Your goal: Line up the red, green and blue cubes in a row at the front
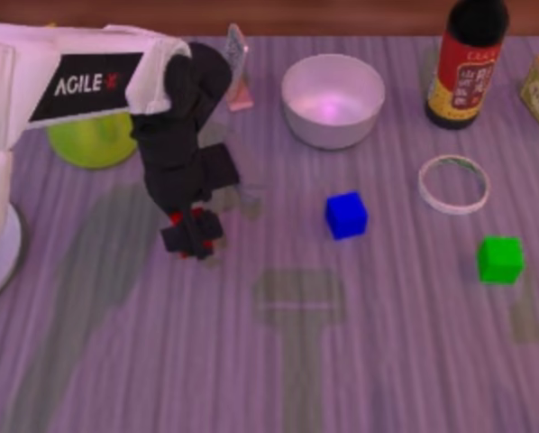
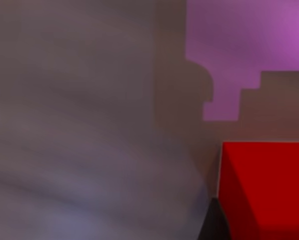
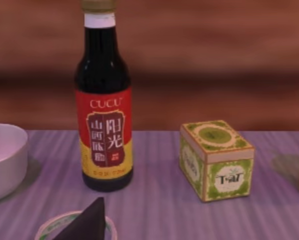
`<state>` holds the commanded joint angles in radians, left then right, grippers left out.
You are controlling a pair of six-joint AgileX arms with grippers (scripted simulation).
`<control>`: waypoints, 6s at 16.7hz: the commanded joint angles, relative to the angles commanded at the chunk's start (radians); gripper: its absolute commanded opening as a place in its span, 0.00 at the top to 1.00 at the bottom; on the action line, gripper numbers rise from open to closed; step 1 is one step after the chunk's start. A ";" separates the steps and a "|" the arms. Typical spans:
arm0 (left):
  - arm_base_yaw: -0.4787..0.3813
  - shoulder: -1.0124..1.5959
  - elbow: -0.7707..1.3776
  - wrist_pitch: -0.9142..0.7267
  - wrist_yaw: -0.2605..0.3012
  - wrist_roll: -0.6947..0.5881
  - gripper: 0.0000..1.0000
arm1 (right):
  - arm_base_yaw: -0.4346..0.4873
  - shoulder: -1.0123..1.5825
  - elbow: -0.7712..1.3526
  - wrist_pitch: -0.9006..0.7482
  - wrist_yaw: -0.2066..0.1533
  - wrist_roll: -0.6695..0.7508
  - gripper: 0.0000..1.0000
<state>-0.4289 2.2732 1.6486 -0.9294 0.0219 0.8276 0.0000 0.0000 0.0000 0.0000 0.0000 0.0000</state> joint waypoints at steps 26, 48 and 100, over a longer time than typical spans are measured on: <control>-0.210 -0.467 -0.326 -0.137 -0.006 0.099 1.00 | 0.000 0.000 0.000 0.000 0.000 0.000 0.00; -0.220 -0.365 -0.486 0.128 -0.006 0.096 0.70 | 0.000 0.000 0.000 0.000 0.000 0.000 0.00; 0.364 -1.958 -1.465 0.686 -0.037 -0.613 0.00 | 0.184 1.594 1.155 -0.883 0.001 0.250 0.00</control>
<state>-0.0649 0.3151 0.1836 -0.2435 -0.0146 0.2145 0.1841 1.5938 1.1555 -0.8829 0.0013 0.2498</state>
